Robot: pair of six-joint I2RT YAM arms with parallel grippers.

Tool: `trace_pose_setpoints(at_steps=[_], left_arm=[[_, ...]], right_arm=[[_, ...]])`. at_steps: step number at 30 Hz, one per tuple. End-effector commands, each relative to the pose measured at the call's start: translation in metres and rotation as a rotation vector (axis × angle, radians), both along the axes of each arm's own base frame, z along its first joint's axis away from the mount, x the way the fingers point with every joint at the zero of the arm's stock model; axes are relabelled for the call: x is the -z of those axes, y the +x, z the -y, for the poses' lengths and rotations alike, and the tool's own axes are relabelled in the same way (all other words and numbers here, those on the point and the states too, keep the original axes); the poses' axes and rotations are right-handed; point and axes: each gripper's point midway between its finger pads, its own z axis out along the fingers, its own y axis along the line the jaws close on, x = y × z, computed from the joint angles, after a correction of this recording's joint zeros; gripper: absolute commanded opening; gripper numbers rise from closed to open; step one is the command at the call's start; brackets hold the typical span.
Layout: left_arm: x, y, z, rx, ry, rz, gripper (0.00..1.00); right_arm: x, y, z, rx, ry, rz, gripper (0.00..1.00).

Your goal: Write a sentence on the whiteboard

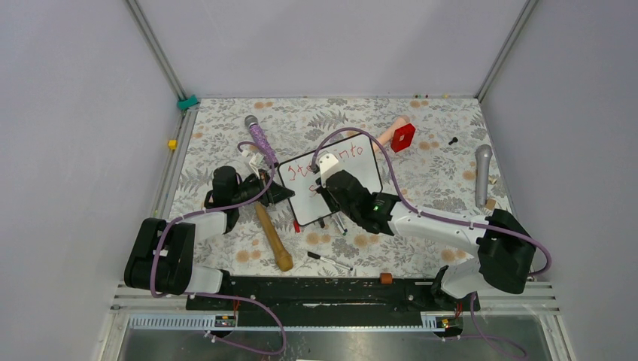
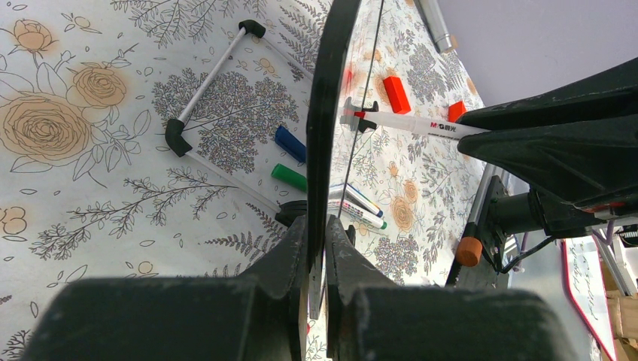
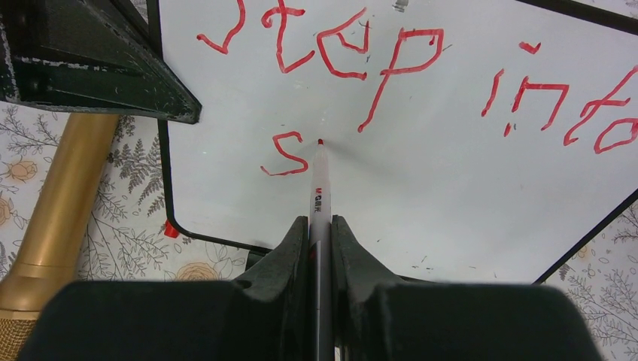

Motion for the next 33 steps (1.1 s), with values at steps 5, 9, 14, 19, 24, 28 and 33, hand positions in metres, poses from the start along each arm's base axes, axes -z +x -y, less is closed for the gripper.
trace_pose_setpoints(at_steps=[5,9,14,19,24,28,33], left_arm=[[0.014,0.019,-0.015,-0.113,0.076,-0.009,0.00],[0.015,0.019,-0.015,-0.113,0.077,-0.010,0.00],[0.015,0.019,-0.015,-0.114,0.077,-0.011,0.00],[0.014,0.019,-0.015,-0.113,0.077,-0.010,0.00],[0.015,0.019,-0.015,-0.113,0.077,-0.011,0.00],[0.015,0.019,-0.015,-0.115,0.078,-0.010,0.00],[0.014,0.019,-0.015,-0.114,0.078,-0.010,0.00]], right_arm=[[-0.019,0.014,-0.005,0.044,0.032,0.033,0.00],[-0.017,0.014,-0.004,0.045,0.020,0.025,0.00],[-0.015,0.013,-0.001,0.049,0.015,0.021,0.00],[-0.015,0.012,0.000,0.052,0.019,0.018,0.00],[-0.009,0.007,0.005,0.052,-0.004,-0.005,0.00],[-0.007,0.005,0.007,0.052,-0.008,-0.012,0.00],[-0.005,0.004,0.009,0.053,-0.011,-0.021,0.00]])
